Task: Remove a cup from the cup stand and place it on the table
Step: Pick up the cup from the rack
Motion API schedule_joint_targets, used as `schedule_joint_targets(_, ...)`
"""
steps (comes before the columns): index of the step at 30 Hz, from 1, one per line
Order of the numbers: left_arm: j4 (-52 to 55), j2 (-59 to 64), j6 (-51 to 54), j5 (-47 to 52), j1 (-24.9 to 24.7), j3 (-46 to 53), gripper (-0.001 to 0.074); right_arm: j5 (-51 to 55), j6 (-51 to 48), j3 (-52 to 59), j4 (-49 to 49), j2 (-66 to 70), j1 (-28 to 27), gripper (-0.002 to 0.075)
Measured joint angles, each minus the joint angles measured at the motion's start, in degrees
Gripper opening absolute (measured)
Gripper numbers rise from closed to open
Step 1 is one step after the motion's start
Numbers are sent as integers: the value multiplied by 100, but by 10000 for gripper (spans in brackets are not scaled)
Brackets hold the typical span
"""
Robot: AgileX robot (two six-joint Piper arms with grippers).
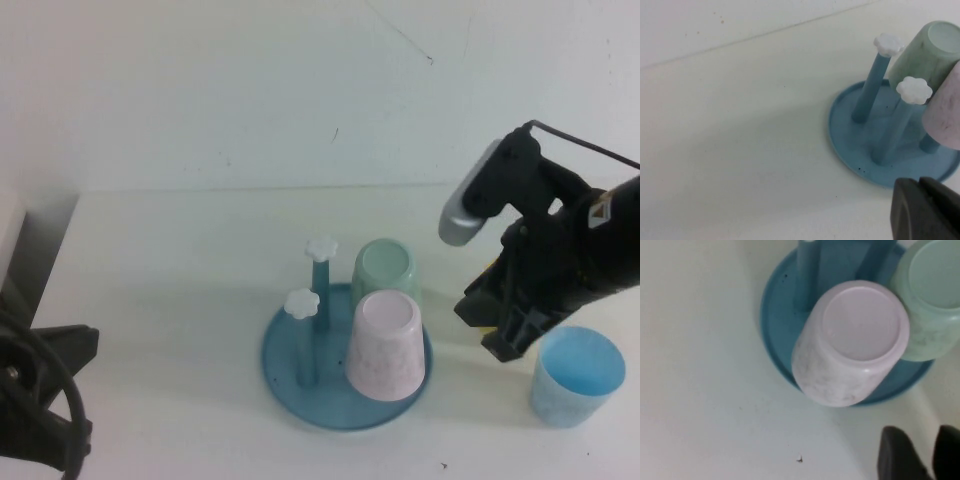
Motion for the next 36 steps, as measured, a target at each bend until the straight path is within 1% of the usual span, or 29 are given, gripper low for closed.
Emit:
schedule_joint_targets(1, 1, 0, 3, -9, 0, 0, -3, 63, 217, -114, -49, 112, 10, 168)
schedule_joint_targets(3, -1, 0, 3, -9, 0, 0, -3, 139, 595, -293, -103, 332, 5, 313)
schedule_joint_targets(5, -1, 0, 13, -13, 0, 0, -3, 173, 820, -457, -109, 564, 14, 506)
schedule_joint_targets(6, -1, 0, 13, -24, 0, 0, -3, 173, 884, -537, -114, 687, 14, 572)
schedule_joint_targets(7, -1, 0, 13, -23, 0, 0, -3, 178, 927, -618, -114, 788, 14, 614)
schedule_joint_targets(9, -11, 0, 13, -23, 0, 0, -3, 193, 1042, -773, -103, 1034, 14, 659)
schedule_joint_targets(12, -11, 0, 13, -23, 0, 0, -3, 193, 1122, -972, 66, 1317, 14, 681)
schedule_joint_targets(15, -11, 0, 13, -23, 0, 0, -3, 202, 1132, -1114, 375, 1473, 27, 687)
schedule_joint_targets(25, -11, 0, 13, -65, 0, 0, -3, 270, 839, -1176, 1061, 1678, 27, 691)
schedule_joint_targets(36, -31, 0, 13, -69, 0, 10, -3, 348, 703, -1186, 1248, 1929, 31, 692)
